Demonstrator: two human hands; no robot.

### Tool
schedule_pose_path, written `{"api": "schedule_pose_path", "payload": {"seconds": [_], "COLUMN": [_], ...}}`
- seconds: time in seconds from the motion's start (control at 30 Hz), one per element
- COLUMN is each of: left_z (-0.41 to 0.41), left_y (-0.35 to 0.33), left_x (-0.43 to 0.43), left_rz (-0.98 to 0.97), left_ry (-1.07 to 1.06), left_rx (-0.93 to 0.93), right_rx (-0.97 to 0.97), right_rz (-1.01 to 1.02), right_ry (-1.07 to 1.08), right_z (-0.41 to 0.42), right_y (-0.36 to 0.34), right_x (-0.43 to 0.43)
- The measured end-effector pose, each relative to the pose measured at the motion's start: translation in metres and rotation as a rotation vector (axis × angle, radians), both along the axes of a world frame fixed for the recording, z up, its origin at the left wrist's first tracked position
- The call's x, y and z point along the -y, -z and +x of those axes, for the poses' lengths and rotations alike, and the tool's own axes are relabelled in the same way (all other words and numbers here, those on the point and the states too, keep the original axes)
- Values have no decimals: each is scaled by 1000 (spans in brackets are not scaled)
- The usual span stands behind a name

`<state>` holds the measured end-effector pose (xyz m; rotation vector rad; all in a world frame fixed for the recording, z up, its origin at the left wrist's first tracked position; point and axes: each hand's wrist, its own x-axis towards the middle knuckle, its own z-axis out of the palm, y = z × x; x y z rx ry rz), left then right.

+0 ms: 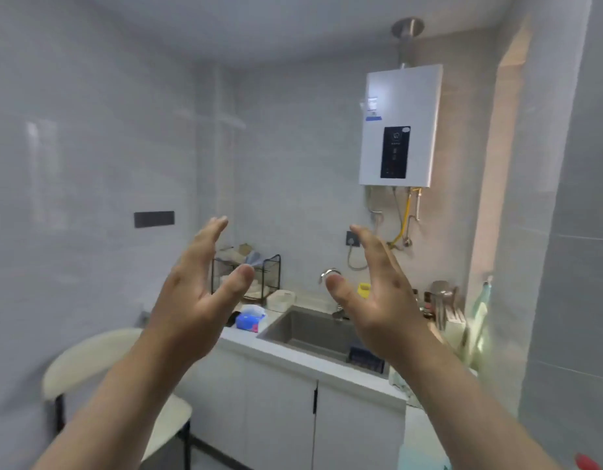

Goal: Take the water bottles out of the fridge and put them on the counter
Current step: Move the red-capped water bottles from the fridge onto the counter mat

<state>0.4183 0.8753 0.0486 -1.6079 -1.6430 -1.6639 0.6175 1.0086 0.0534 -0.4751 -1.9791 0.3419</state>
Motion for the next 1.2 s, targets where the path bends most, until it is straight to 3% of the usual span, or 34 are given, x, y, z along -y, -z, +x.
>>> {"api": "schedule_pose_path", "payload": {"seconds": [0.33,0.53,0.73,1.0,1.2], "left_z": [45,57,55,-10,-79], "left_y": [-11,-22,-26,-25,-18], "left_x": [271,395,513,643,692], "left_rz": [43,70,126,148,112], "left_ry": [-584,-825,-997,-990,-943], "left_rx": [-169,-175,-168,-136,-87], "right_rx": [-205,-250,-254,-263,-189], "right_rz": [12,33,79,12,-33], "right_ry": [-739,-1019,-1173,-1232,-1202], "right_z": [-100,-138,-174,-248,-305], "right_y": [-4,-20,-31,-22,-9], "right_x": [175,289,404,534,596]}}
